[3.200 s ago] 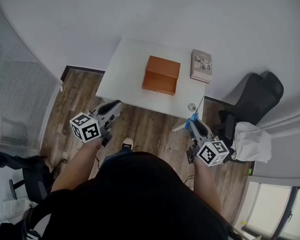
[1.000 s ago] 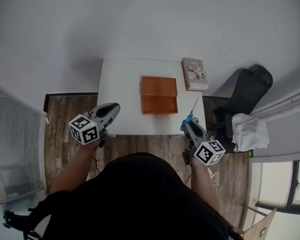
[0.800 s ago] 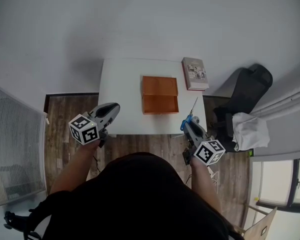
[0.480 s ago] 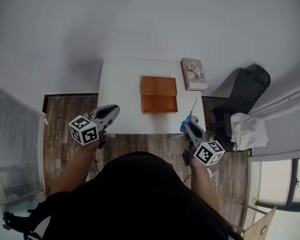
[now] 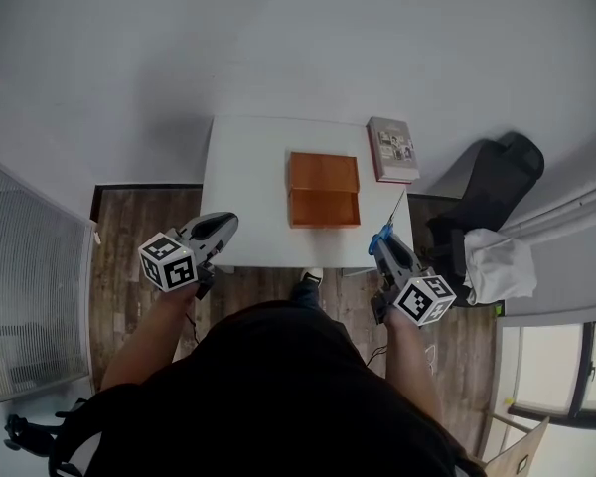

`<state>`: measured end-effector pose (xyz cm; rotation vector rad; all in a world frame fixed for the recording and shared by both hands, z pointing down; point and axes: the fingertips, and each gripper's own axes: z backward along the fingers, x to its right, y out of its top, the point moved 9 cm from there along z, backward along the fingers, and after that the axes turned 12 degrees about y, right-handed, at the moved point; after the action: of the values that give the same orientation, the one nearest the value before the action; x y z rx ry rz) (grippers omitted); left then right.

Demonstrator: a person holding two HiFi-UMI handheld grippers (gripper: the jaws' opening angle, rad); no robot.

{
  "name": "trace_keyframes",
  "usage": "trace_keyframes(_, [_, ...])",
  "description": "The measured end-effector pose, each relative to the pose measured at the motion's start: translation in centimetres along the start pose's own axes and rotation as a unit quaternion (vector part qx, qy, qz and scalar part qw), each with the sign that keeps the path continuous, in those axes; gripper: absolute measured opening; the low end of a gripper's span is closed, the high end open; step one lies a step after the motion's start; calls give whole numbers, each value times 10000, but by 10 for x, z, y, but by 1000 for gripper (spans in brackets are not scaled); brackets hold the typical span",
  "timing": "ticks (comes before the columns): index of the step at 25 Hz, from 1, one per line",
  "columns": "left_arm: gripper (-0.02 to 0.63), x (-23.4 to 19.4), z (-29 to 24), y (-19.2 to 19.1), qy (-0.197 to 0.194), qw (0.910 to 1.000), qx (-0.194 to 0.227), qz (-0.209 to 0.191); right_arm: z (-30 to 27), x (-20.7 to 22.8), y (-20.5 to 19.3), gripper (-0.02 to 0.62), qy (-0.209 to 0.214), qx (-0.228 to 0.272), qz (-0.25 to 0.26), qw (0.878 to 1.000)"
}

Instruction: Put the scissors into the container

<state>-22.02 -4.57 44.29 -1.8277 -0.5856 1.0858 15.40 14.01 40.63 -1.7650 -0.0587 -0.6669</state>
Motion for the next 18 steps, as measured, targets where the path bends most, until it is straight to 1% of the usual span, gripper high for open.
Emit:
trace_keyframes(9, [34, -12, -2, 5, 245, 9996, 102, 28, -23, 20, 17, 89, 170, -63, 95, 9998])
trace_keyframes(13, [34, -13, -10, 6, 316, 9995, 81, -1, -32, 33, 22, 89, 260, -109, 130, 9995])
trace_keyframes(18, [34, -13, -27, 14, 416, 9991, 97, 0, -42, 55, 26, 89, 352, -202, 45, 9992])
